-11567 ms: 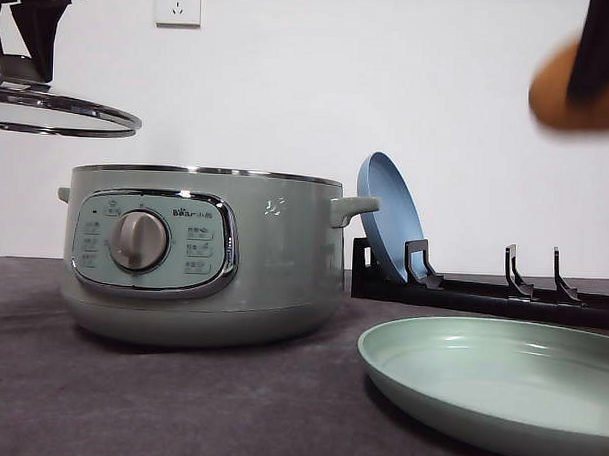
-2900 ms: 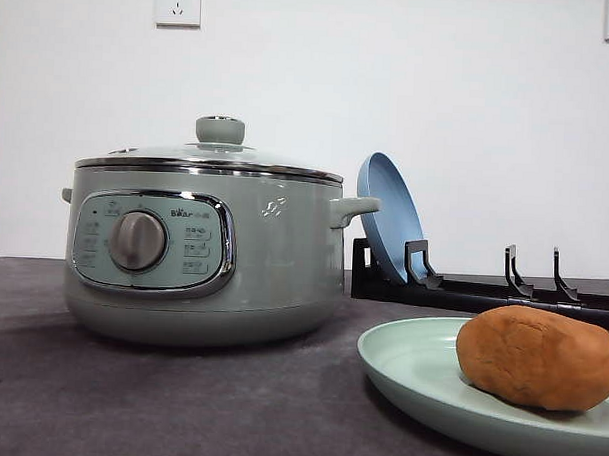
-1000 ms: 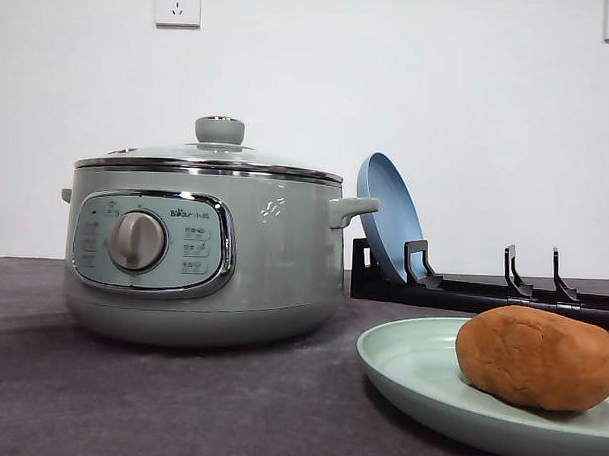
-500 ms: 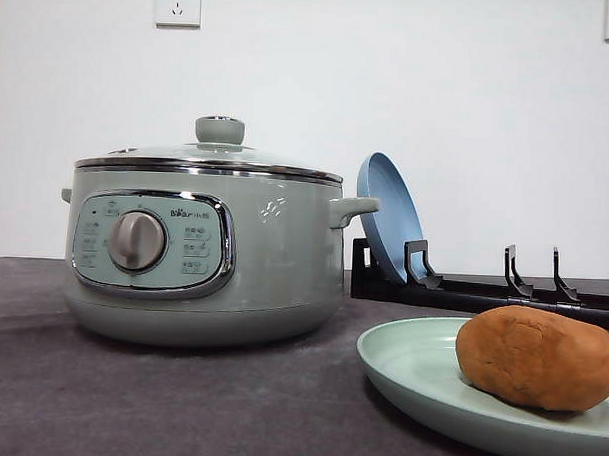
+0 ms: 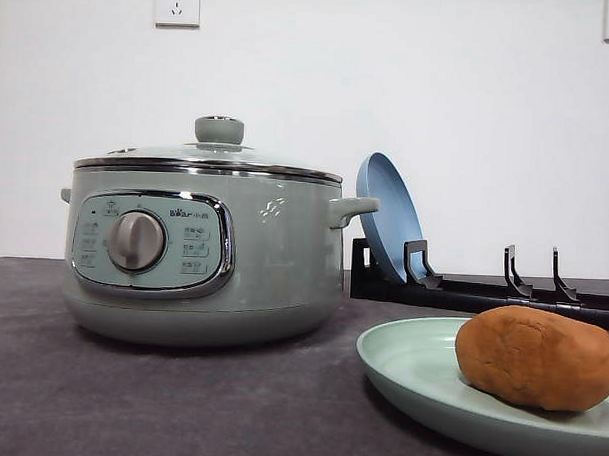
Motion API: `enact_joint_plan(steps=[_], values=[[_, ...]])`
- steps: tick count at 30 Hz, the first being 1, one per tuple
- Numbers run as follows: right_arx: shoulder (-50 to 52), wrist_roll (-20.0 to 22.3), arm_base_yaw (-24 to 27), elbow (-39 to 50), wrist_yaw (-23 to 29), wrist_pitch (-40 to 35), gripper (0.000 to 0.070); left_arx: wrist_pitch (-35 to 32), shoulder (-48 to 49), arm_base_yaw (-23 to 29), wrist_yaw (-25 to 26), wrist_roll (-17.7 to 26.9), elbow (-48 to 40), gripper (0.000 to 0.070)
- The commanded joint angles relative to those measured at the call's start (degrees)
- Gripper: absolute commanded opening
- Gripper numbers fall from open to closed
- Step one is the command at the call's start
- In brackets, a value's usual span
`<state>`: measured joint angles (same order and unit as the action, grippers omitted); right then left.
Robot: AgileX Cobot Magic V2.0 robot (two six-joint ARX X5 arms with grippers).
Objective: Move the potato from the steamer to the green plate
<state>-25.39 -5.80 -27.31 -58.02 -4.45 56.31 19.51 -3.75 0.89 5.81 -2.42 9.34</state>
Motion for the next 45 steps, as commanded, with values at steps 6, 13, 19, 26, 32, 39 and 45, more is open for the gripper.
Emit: enact_joint_plan(steps=[6,13,19,26,32,39,45], values=[[-0.2,0.1,-0.3,-0.5,0.0,-0.6,0.0015,-6.1,2.7,1.0,-0.5,0.6,-5.3,0.0022],[-0.2,0.1,-0.3,-0.5,0.0,-0.6,0.0015,-7.1,3.6,1.0,-0.5,0.2,-7.9,0.0022],[-0.2,0.1,-0.3,-0.5,0.0,-0.6,0.0015,-8.8,3.6,1.0,-2.4,-0.9,-8.7,0.0022],[-0.2,0.1,-0.3,-0.5,0.0,-0.6,0.0015,-8.8,3.6,1.0,-4.8,-1.3,-8.7,0.0022],[-0.2,0.1,-0.3,-0.5,0.0,-0.6,0.0015,-8.8,3.6,1.0,-4.8,-1.3,-8.7,0.0022],[-0.2,0.1,-0.3,-0.5,0.0,-0.6,0.0015,-8.8,3.6,1.0,-4.8,-1.3,-8.7,0.0022],[-0.2,0.1,-0.3,-0.5,0.0,-0.6,0.0015,-8.8,3.6,1.0,-4.8,-1.3,-8.7,0.0022]])
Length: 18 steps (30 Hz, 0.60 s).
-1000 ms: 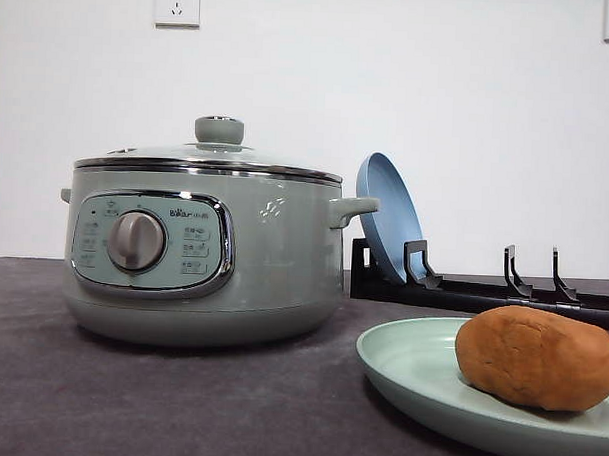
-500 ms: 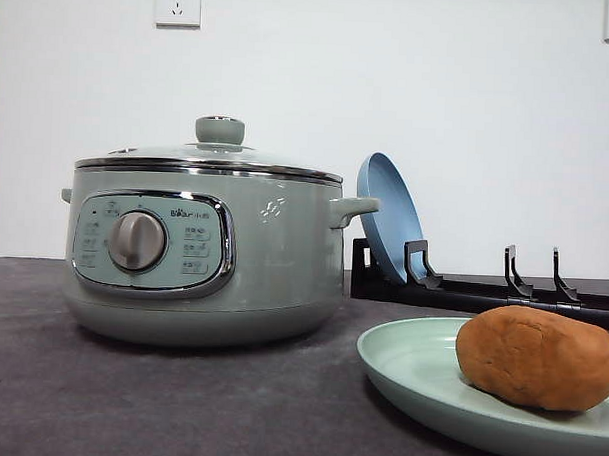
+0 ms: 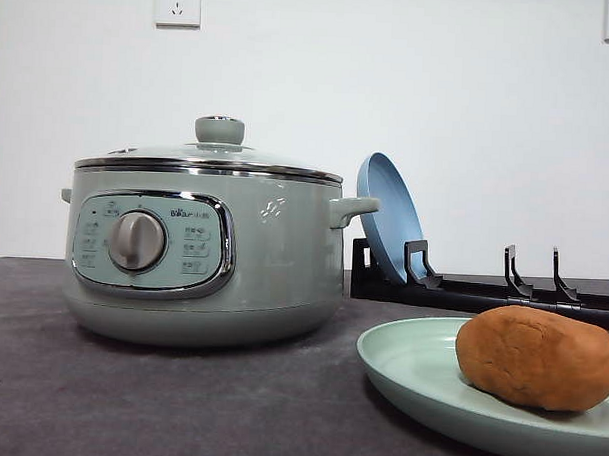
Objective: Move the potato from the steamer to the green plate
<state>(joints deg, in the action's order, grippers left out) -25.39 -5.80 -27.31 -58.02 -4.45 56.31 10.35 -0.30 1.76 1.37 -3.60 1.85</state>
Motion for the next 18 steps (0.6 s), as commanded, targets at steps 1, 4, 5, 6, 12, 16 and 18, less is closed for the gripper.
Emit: enact_joint_plan(steps=[1,4,5,6,12,16,18], values=[[-0.2,0.1,-0.3,-0.5,0.0,-0.6,0.0015,0.4,0.1,0.1,-0.3,-0.1,-1.2,0.0022],[-0.2,0.4,0.1,-0.5,0.5,-0.6,0.0015,0.4,0.1,0.1,-0.3,-0.1,-1.2,0.0022],[0.0,0.8,0.7,-0.5,1.5,-0.6,0.0015,0.4,0.1,0.1,-0.3,-0.1,-1.2,0.0022],[0.1,1.6,1.7,-0.4,3.1,-0.6,0.0015,0.4,0.1,0.1,-0.3,-0.1,-1.2,0.0022],[3.0,5.1,10.6,7.3,11.1,-7.0,0.0014,0.4,0.1,0.1,-0.3,-0.1,-1.2,0.0022],[8.1,7.0,15.6,20.7,10.9,-22.6,0.0014,0.4,0.1,0.1,-0.3,-0.1,-1.2,0.0022],[11.0,7.0,17.3,28.6,10.0,-32.6,0.0015,0.4,0.1,0.1,-0.3,-0.1,-1.2,0.0022]])
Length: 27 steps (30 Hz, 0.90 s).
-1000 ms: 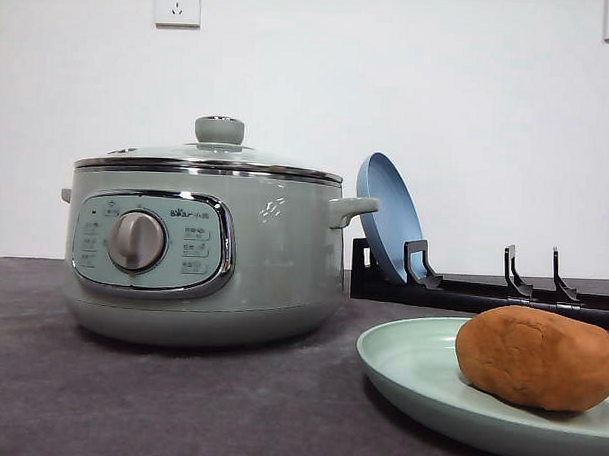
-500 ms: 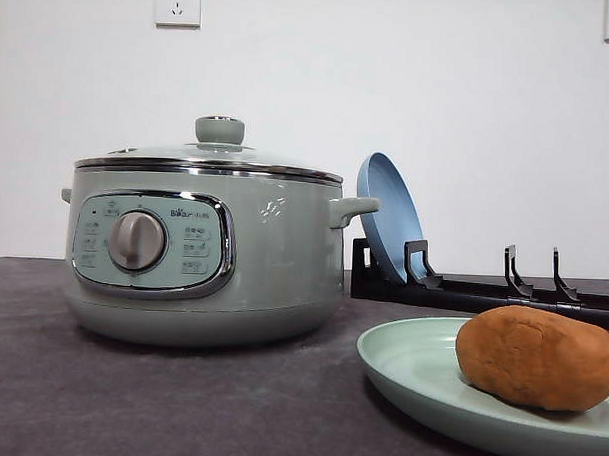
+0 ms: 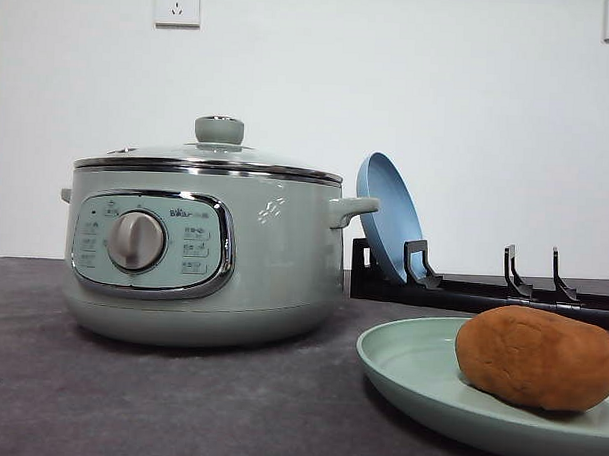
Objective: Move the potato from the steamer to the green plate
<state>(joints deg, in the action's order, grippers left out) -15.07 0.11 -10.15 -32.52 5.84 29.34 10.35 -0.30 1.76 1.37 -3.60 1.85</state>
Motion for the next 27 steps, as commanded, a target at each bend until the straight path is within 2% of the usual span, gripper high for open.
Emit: enact_joint_plan(steps=[1,4,7,11,14,23,27], values=[[2.2,1.0,0.9,7.0,-0.5,-10.6,0.0015,0.4,0.1,0.1,-0.3,-0.1,-1.2,0.0022],[6.0,0.9,2.3,17.0,-0.5,-22.1,0.0014,0.4,0.1,0.1,-0.3,-0.1,-1.2,0.0022],[8.9,0.8,3.0,24.0,-0.4,-27.0,0.0014,0.4,0.1,0.1,-0.3,-0.1,-1.2,0.0022],[11.9,0.7,4.3,29.1,-0.6,-27.1,0.0015,0.4,0.1,0.1,-0.3,-0.1,-1.2,0.0022],[13.7,0.5,5.4,31.4,-2.9,-26.8,0.0014,0.4,0.1,0.1,-0.3,-0.1,-1.2,0.0022],[14.9,0.3,8.4,31.9,-3.7,-21.3,0.0014,0.4,0.1,0.1,-0.3,-0.1,-1.2,0.0022],[14.9,0.4,8.8,31.9,-5.6,-19.2,0.0014,0.4,0.1,0.1,-0.3,-0.1,-1.2,0.0022]])
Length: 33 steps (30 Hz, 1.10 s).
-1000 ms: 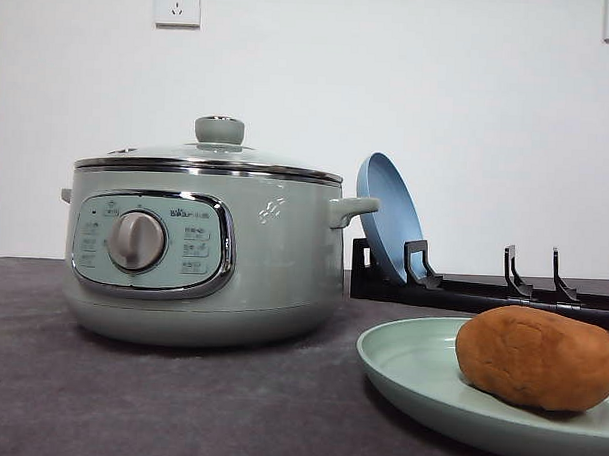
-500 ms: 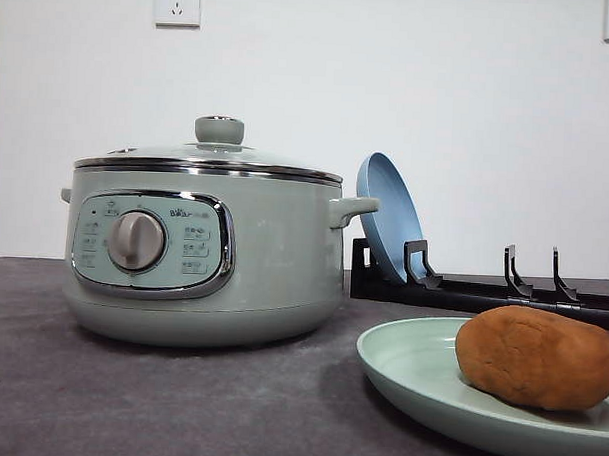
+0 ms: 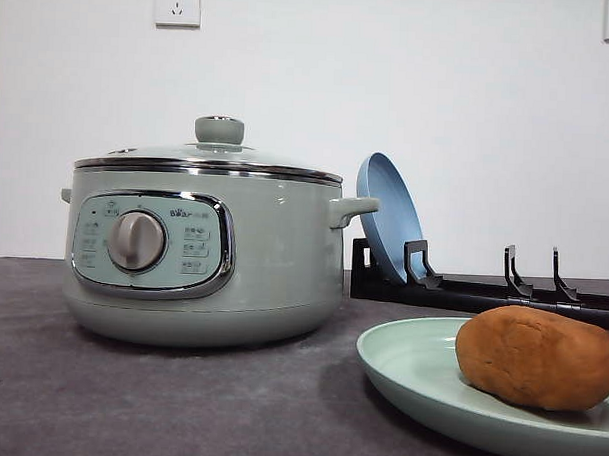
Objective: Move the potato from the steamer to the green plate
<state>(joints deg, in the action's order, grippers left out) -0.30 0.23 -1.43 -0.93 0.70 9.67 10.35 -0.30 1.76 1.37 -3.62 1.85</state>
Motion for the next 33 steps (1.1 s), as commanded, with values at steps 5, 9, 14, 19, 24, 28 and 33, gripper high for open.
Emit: enact_joint_plan(steps=[5,9,14,19,24,28,33], values=[[0.1,0.2,0.1,0.3,-1.1,0.3,0.0015,0.4,0.1,0.1,-0.3,-0.1,-1.2,0.0022],[0.1,0.2,0.1,0.3,-0.7,-0.8,0.0015,0.4,0.1,0.1,-0.3,-0.1,-1.2,0.0022],[0.1,0.2,0.1,0.3,-0.7,-0.8,0.0015,0.4,0.1,0.1,-0.3,-0.1,-1.2,0.0022],[0.1,0.2,0.1,0.3,-0.7,-0.8,0.0015,0.4,0.1,0.1,-0.3,-0.1,-1.2,0.0022],[0.1,0.2,0.1,0.3,-0.7,-0.8,0.0015,0.4,0.1,0.1,-0.3,-0.1,-1.2,0.0022],[0.1,0.2,0.1,0.3,-0.7,-0.8,0.0015,0.4,0.1,0.1,-0.3,-0.1,-1.2,0.0022],[0.1,0.2,0.1,0.3,-0.7,-0.8,0.0014,0.4,0.1,0.1,-0.3,-0.1,-1.2,0.0022]])
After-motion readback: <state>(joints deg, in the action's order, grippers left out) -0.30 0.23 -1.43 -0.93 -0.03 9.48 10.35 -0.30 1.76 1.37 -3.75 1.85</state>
